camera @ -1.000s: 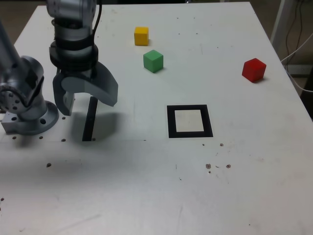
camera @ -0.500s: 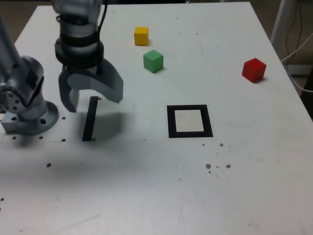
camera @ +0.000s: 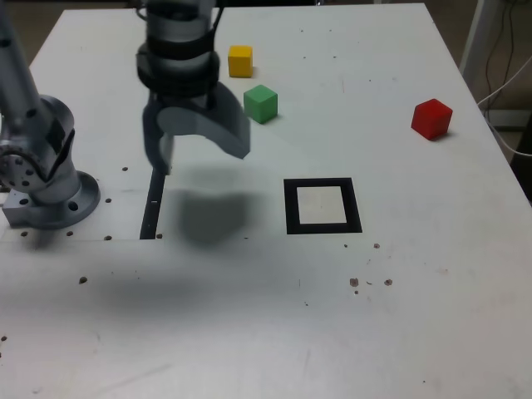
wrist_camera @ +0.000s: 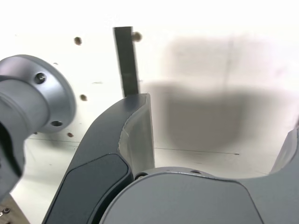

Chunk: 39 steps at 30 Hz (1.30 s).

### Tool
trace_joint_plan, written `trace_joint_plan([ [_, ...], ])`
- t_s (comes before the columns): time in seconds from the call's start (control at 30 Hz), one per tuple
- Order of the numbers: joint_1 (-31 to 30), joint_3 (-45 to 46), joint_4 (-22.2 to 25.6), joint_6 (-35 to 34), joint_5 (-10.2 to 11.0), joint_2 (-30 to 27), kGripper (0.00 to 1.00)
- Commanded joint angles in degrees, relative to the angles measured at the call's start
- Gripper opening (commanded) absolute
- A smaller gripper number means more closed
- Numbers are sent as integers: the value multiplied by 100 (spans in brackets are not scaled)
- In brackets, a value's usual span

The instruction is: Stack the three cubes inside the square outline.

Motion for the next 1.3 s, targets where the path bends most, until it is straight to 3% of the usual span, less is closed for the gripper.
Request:
trace_joint_plan([
  [0.0,51,-165,84,55,18,109,99],
  [0.5,591,-1751,481,606,163,1181,99],
  [1.27,1207,-4923,1297,1200,282,3106,99],
])
